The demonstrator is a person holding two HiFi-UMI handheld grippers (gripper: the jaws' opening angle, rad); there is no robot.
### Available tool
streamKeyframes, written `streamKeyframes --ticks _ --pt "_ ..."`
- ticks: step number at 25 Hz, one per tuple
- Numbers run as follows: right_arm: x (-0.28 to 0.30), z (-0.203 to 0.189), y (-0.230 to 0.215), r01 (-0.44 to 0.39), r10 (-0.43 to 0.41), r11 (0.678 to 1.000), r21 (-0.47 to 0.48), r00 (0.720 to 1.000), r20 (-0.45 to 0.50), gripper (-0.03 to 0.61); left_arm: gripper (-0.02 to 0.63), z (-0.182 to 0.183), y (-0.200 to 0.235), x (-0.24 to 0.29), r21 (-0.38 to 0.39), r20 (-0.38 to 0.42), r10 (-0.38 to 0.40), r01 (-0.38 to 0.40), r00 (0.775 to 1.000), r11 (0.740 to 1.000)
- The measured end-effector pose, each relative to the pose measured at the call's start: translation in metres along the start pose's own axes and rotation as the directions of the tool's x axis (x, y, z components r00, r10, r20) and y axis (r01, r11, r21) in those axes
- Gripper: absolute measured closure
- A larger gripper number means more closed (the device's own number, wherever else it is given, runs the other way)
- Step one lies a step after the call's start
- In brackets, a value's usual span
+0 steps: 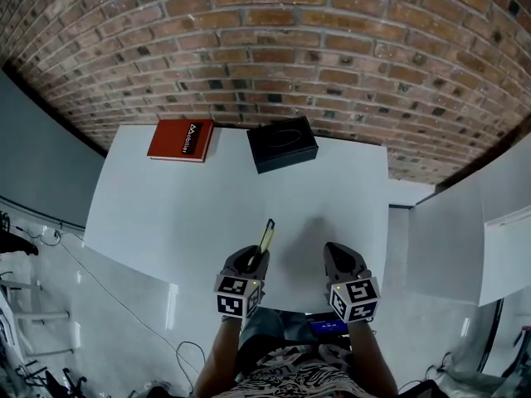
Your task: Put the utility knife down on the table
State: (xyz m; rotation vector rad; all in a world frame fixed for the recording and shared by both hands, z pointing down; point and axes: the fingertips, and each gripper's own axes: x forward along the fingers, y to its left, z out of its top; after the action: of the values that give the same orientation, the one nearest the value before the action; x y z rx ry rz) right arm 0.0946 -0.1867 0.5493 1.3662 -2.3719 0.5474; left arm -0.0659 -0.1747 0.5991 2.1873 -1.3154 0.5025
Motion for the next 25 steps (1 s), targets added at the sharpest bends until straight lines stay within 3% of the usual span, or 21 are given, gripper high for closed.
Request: streamKeyframes --ticks 25 --pt "0.004 -0.05 -0.03 0.056 -0.052 0.998 0.035 0.994 -0.098 0.578 0.493 -0.063 0.009 0.057 0.057 -0.195 0.009 0.002 0.981 0.998"
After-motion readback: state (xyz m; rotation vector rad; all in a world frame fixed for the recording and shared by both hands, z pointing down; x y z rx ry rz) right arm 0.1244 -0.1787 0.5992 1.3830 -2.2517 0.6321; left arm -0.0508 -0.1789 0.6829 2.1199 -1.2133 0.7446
